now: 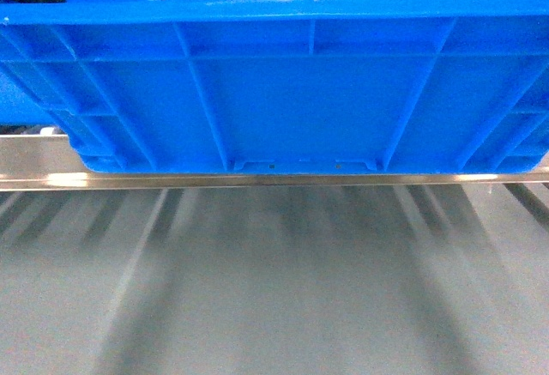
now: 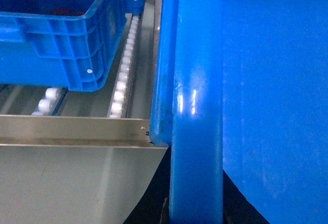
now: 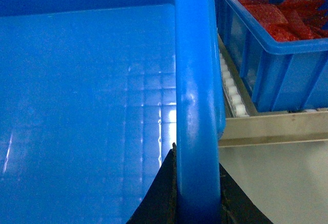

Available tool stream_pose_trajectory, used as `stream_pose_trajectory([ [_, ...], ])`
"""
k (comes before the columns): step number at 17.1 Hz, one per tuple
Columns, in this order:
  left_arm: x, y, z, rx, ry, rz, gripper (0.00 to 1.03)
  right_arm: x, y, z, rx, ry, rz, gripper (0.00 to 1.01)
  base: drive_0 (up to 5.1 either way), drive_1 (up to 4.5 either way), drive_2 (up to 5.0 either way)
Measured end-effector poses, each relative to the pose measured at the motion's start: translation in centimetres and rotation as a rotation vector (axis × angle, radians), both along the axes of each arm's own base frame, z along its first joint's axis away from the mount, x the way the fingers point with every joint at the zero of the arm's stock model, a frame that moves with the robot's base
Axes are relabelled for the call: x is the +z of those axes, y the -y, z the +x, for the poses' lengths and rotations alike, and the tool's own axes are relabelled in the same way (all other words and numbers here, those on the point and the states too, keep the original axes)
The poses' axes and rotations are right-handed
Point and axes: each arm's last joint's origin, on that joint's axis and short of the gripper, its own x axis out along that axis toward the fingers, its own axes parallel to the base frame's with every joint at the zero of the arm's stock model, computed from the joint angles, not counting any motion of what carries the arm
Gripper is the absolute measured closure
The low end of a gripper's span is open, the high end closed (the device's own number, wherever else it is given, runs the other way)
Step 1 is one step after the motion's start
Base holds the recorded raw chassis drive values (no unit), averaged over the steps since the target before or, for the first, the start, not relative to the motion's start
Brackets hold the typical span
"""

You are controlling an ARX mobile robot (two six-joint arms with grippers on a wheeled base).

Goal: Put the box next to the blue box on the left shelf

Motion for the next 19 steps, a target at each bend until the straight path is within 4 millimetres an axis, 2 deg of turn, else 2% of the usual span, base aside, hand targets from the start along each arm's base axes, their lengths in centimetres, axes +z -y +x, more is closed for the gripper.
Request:
stream_pose_trajectory([
  [19, -0.03, 0.00, 0.00, 0.000, -0.002, 0.000, 0.96, -0.02, 0.00, -0.01, 0.000, -0.002, -0.001, 0.92, 0.1, 4.40, -4.1],
])
